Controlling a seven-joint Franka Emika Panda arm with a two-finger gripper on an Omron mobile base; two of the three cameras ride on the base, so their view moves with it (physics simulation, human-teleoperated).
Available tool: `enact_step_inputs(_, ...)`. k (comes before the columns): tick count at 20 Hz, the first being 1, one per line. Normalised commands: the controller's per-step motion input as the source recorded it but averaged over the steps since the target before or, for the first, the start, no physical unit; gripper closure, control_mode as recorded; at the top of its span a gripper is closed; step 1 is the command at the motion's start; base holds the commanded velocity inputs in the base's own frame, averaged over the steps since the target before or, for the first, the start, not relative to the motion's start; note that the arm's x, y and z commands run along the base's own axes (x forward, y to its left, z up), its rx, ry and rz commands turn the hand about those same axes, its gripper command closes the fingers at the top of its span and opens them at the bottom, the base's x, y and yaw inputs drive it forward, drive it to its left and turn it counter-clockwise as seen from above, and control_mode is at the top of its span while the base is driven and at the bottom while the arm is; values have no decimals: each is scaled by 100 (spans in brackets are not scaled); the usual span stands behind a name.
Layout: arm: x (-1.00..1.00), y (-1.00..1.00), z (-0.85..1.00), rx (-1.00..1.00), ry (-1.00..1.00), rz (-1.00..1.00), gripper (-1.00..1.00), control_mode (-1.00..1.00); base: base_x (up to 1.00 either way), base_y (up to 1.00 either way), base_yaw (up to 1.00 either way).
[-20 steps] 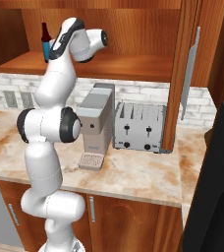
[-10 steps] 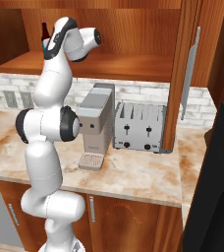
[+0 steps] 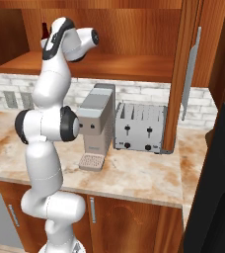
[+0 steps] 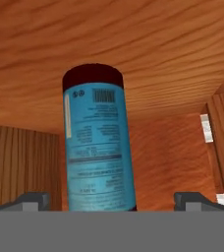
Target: Open the cabinet directly in front. Then move the beer and the cup to the dining counter with the candle on it.
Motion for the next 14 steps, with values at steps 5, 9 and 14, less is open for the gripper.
enact_step_inputs(5,1,16,0,0,1,0,-100,-100,0,0,0)
enact_step_inputs(9,6,19,0,0,2,0,-100,-100,0,0,0)
enact_step_inputs(14,4,15,0,0,1,0,100,-100,0,0,0)
